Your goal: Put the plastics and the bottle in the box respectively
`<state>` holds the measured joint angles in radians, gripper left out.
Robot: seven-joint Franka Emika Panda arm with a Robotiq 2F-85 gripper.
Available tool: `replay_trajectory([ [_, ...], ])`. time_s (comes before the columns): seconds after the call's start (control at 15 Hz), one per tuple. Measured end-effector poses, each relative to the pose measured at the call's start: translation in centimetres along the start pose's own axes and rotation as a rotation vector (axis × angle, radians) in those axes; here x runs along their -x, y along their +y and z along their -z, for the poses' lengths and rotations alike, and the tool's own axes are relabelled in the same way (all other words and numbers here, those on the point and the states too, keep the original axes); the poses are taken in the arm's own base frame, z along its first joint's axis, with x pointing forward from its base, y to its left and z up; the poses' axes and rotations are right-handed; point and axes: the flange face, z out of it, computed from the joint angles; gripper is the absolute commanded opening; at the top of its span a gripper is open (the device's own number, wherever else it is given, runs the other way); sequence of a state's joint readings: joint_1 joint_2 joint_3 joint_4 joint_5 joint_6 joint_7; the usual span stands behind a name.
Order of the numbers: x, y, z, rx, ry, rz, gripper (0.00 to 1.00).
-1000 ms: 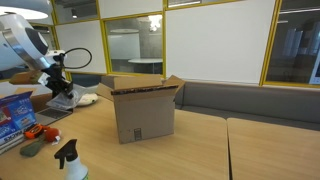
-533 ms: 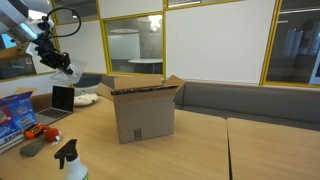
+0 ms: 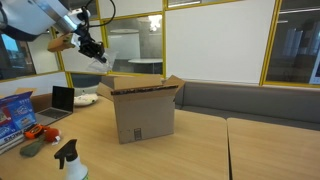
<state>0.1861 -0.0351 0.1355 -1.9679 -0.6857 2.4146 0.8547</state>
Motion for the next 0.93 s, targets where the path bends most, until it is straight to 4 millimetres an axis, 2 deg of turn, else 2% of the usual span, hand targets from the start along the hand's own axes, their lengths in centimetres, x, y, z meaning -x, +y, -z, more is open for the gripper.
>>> replay_trajectory([
  [0.2, -2.6, 4.4, -4.6, -0.028, -0.024, -0.044, 0.13],
  [0.4, -4.2, 7.5, -9.8, -0.113, -0.085, -0.086, 0.13],
  [0.67, -5.2, 8.6, -17.2, -0.262, -0.196, -0.119, 0.13],
  [0.93, -5.8, 7.9, -22.0, -0.325, -0.301, -0.133, 0.13],
])
